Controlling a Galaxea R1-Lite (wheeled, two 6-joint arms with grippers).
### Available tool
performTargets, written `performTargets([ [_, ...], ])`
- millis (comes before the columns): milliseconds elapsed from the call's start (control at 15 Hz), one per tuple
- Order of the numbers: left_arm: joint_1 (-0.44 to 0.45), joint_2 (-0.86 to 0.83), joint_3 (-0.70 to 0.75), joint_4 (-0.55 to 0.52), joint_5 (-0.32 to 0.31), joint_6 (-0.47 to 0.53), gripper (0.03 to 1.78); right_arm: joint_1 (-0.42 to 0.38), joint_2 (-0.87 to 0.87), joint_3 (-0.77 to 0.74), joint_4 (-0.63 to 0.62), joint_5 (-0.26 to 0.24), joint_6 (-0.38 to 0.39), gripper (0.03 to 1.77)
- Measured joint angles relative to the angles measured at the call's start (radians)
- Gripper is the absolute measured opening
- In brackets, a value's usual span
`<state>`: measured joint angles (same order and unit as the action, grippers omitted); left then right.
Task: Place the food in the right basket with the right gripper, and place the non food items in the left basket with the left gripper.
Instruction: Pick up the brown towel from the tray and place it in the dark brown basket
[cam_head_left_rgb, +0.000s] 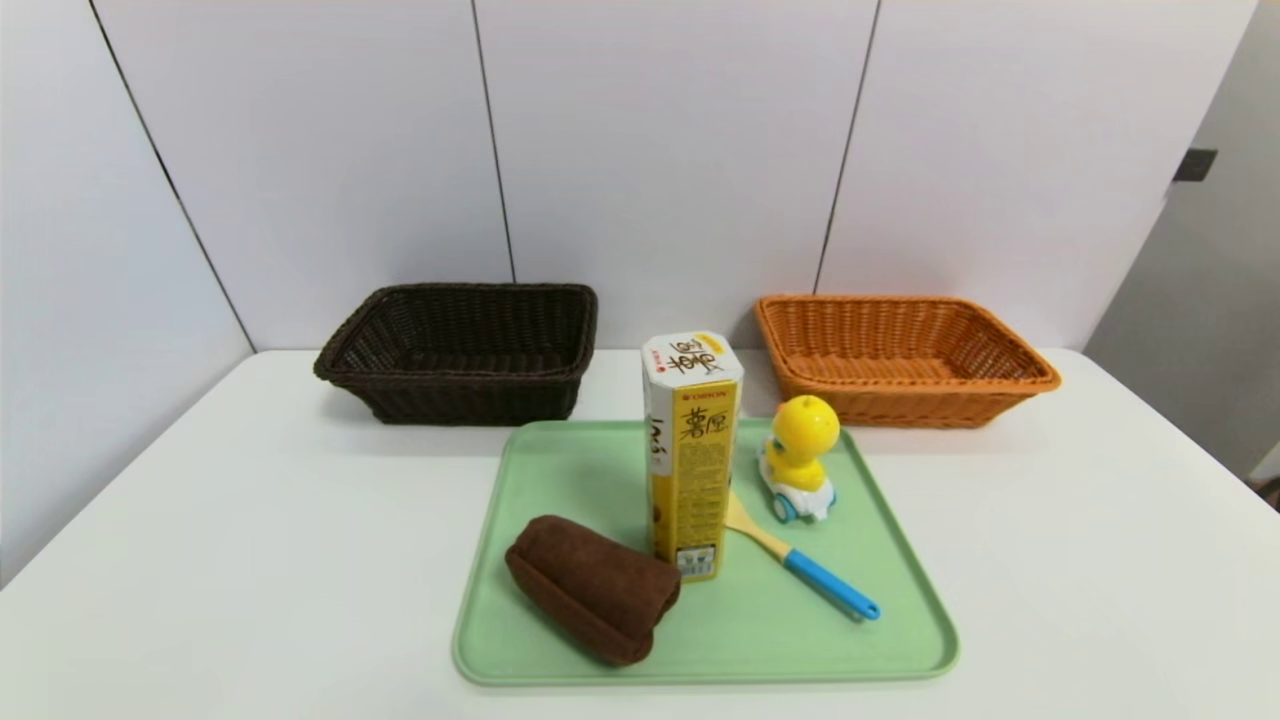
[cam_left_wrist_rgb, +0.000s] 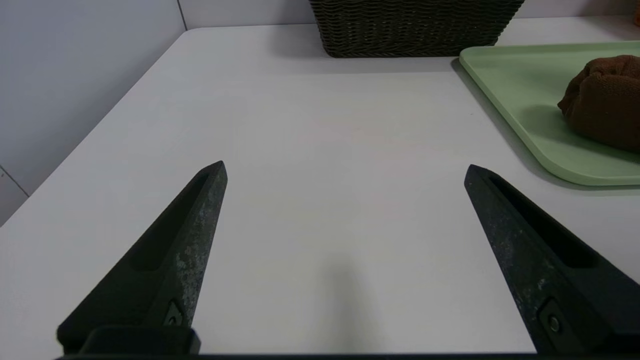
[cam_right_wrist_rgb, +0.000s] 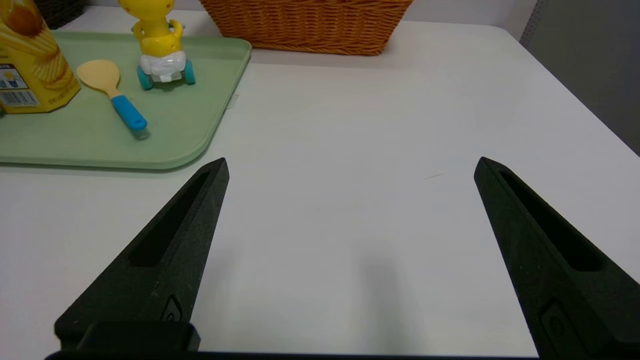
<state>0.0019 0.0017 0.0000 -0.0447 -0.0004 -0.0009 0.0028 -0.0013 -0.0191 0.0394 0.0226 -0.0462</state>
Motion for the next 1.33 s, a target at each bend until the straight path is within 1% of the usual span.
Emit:
performTargets([
  [200,0.000,0.000,0.000,0.000,0.002,0.010,1.69,0.000,0.000,0.001,0.000,0.000,0.000,1.70],
  [333,0.000,0.000,0.000,0.002,-0.006,0.041,1.69,0.000,0.000,0.001,-0.001,0.002,-0.017,1.70],
  [467,0.000,0.000,0.000,0.006,-0.012,0.044,1.69,0.000,0.000,0.003,-0.001,0.002,-0.025,1.70],
  [533,0.000,0.000,0.000,0.015,-0.013,0.044,1.69,0.000,0.000,0.004,-0.002,-0.001,-0.021,1.70],
  [667,0.000,0.000,-0.027,0.076,-0.007,0.037,1.69,0.000,0.000,-0.013,0.013,0.003,-0.018,1.70],
  [800,0.000,0.018,-0.125,0.180,-0.004,0.004,1.69,0.000,0.007,-0.066,0.049,0.018,-0.019,1.70],
  [933,0.001,0.078,-0.220,0.258,-0.005,-0.027,1.69,0.000,0.047,-0.150,0.122,0.020,-0.017,1.70],
  [1133,0.000,0.221,-0.336,0.306,-0.004,-0.038,1.69,0.003,0.170,-0.268,0.175,0.019,-0.017,1.70],
  [1333,0.000,0.422,-0.468,0.319,-0.007,-0.039,1.69,0.004,0.373,-0.392,0.206,0.016,-0.018,1.70],
])
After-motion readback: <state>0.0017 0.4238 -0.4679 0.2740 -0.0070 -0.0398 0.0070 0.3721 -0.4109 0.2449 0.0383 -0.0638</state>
